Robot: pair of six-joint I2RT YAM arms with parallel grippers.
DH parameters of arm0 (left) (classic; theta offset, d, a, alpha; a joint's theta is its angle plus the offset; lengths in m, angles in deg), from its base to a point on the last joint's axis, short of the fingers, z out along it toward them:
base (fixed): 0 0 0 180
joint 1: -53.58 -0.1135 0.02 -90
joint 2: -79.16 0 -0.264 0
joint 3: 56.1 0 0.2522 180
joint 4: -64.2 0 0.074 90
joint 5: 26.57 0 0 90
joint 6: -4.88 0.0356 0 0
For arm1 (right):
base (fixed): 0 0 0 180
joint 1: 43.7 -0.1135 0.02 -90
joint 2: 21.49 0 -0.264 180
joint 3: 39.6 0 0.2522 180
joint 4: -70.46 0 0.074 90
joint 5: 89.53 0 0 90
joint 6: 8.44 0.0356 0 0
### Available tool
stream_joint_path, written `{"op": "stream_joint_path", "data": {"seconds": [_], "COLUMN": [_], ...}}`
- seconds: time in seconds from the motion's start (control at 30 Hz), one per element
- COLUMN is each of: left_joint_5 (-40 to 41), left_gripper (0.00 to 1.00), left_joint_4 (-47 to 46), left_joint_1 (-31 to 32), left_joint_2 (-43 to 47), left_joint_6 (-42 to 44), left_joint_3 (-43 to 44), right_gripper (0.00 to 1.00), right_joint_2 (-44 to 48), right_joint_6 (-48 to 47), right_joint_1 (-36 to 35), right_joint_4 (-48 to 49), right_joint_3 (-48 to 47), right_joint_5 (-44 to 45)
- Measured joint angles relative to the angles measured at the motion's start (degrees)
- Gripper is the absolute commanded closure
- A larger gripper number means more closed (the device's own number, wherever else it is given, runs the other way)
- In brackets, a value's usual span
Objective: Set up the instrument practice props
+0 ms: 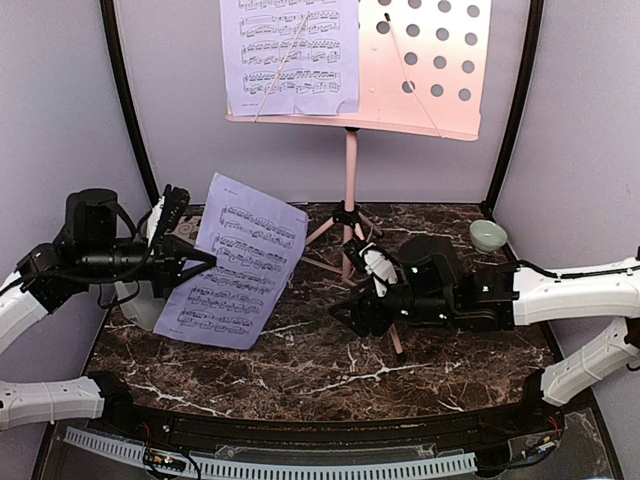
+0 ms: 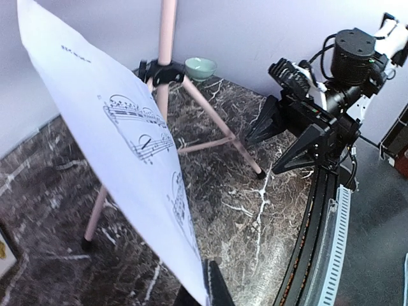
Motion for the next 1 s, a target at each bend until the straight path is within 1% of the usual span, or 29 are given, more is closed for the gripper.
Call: {"op": "stream_joint_path", "data": {"seconds": [0.1, 0.3, 0.4, 0.5, 0.63, 0.7, 0.87, 1.0], "left_joint_5": [1.6, 8.26, 12.7, 15.67, 18.1, 19.34, 20.37, 19.71], "left_gripper": [1.0, 1.0, 1.0, 1.0, 1.0, 1.0, 1.0, 1.0], "left_joint_4": [2.6, 9.92, 12.15, 12.63, 9.75, 8.11, 3.8, 0.68], "left_joint_1": [3.34, 13.6, 18.12, 21.64, 22.29, 22.27, 21.35, 19.61], "left_joint_2": [-0.42, -10.43, -14.99, -17.9, -19.56, -20.7, -26.53, -30.67], "left_joint_6": [4.61, 15.61, 20.72, 23.98, 24.41, 24.35, 22.84, 20.57], "left_joint_3": [6.95, 21.4, 27.08, 31.71, 36.52, 39.26, 48.24, 53.59], "right_gripper": [0.34, 0.32, 0.32, 0.34, 0.38, 0.39, 0.39, 0.4], "right_joint_2": [2.58, 6.03, 8.2, 11.76, 17.27, 18.6, 17.38, 16.26], "right_joint_6": [-0.17, -0.46, -0.28, 0.07, 0.04, -0.07, -0.79, -2.1], "right_joint_1": [0.0, 0.04, 0.07, 0.11, 0.11, 0.11, 0.11, 0.11], "right_joint_4": [1.53, 2.67, 2.56, 2.29, 2.19, 1.09, -2.64, -4.28], "right_joint_3": [0.22, 0.15, 0.15, 0.17, 0.11, -1.03, -8.24, -14.12], "right_joint_5": [0.28, 2.45, 4.37, 6.64, 10.47, 13.14, 19.04, 21.53]}}
